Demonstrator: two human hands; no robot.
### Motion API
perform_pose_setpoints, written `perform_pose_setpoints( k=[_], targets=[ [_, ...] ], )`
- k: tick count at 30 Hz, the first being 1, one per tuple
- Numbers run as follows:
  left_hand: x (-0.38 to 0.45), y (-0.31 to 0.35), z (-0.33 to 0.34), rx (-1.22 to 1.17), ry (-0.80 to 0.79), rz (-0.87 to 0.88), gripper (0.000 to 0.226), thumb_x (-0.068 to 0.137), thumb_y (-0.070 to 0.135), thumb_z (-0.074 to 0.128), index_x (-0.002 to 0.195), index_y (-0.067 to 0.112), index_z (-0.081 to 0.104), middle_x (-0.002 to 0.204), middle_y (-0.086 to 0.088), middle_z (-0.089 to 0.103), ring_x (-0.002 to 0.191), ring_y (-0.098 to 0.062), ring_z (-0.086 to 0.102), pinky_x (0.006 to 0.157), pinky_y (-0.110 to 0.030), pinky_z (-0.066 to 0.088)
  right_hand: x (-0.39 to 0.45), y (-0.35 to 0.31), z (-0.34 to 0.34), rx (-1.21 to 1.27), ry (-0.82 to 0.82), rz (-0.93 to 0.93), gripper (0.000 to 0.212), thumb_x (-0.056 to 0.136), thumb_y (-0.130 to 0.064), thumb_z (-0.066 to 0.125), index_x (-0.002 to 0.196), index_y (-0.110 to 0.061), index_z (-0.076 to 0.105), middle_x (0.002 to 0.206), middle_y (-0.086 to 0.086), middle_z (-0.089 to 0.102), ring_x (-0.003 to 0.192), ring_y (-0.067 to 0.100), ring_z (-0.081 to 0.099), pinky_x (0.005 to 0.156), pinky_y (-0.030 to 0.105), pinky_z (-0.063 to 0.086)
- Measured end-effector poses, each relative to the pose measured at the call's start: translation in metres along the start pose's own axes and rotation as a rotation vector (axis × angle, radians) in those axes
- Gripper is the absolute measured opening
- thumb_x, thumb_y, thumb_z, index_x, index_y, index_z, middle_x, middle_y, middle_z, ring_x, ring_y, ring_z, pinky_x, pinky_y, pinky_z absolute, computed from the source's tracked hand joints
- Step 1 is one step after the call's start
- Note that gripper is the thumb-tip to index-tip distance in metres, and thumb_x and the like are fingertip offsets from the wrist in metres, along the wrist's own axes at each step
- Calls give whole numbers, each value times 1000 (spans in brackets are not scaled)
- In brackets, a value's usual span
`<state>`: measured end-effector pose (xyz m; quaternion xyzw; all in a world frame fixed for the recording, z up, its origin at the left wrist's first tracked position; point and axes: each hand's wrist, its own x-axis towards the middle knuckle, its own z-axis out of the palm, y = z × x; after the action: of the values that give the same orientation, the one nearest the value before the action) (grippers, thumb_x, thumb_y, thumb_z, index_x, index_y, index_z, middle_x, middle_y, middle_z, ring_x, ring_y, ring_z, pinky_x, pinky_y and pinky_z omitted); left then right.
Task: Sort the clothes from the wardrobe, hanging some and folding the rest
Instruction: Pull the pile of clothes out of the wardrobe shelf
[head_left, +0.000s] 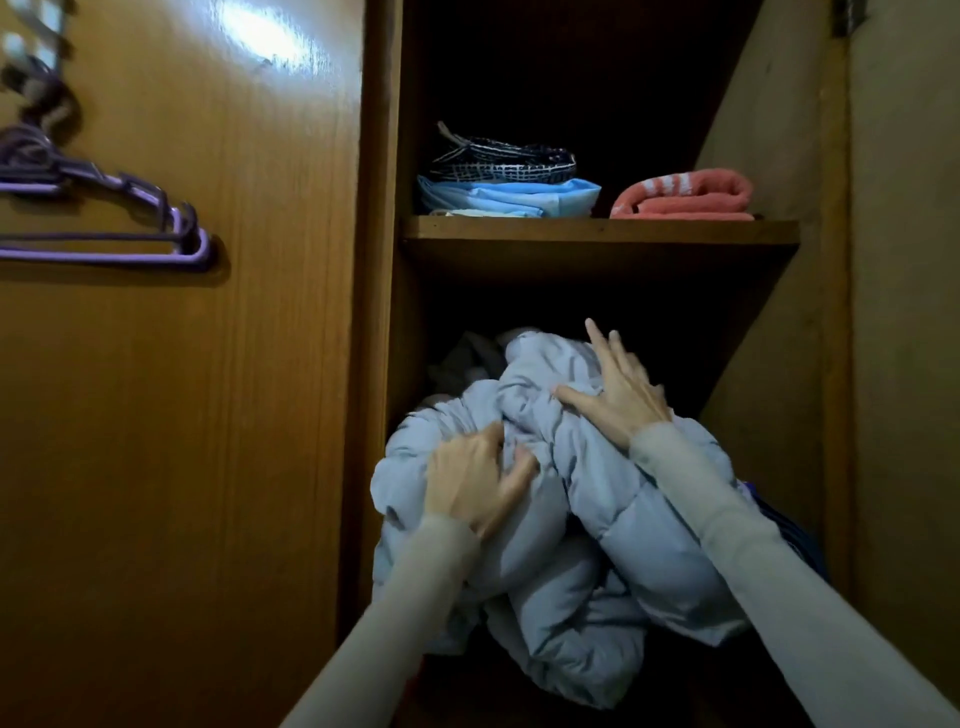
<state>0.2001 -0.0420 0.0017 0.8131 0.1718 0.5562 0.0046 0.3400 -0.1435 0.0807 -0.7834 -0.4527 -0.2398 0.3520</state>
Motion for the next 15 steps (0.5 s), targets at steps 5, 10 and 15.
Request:
perform_pose_setpoints(
  k=[5,10,15],
  targets=[
    [-21,0,6,-39,21,-13,45,75,58,25,99,24,41,72,10,42,72,-10,40,73,-27,27,-12,14,17,-174,-139,-31,83,88,-54,49,147,-39,-7,135,20,49,118,38,48,91,38,39],
    [-8,-4,9,219,-158,-60,96,64,72,6,149,28,15,144,-15,29,137,-32,19,112,-47,10,-41,30,33,-349,126,-152,70,75,-59,28,123,-19,57,114,7,65,103,29,59,85,35,35],
    [-12,-15,13,267,-261,-127,104,57,79,4,147,32,-15,133,-14,43,122,-30,39,101,-48,26,-66,44,58,-287,401,-268,46,75,-48,38,81,-12,68,76,7,64,76,28,63,77,39,26]
  ],
)
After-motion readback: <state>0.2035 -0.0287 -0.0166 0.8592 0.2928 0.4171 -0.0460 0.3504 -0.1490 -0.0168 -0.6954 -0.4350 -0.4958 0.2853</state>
